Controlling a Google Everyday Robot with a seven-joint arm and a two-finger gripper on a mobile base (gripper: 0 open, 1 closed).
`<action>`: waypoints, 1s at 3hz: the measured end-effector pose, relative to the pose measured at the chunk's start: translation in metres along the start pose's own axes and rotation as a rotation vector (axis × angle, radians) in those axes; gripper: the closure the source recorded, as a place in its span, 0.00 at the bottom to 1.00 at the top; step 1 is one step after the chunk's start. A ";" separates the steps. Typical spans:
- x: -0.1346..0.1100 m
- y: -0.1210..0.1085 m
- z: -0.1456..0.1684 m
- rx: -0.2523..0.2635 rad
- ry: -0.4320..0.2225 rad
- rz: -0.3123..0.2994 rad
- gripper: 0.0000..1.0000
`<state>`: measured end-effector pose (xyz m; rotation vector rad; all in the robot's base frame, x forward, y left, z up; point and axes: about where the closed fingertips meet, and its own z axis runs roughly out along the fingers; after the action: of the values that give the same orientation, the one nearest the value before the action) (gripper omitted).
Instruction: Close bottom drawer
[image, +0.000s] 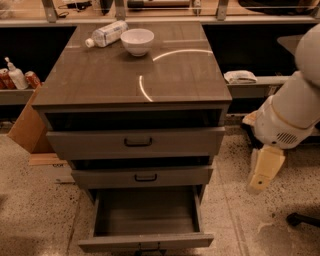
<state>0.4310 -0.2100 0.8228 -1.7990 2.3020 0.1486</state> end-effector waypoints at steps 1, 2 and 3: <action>0.021 0.013 0.082 -0.085 -0.038 -0.052 0.00; 0.041 0.033 0.167 -0.188 -0.104 -0.067 0.00; 0.047 0.041 0.198 -0.237 -0.126 -0.063 0.00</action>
Offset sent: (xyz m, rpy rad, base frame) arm -0.0439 0.0100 -0.2902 0.2628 0.2501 0.1570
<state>0.4021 -0.2021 0.6172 -1.9071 2.2150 0.5294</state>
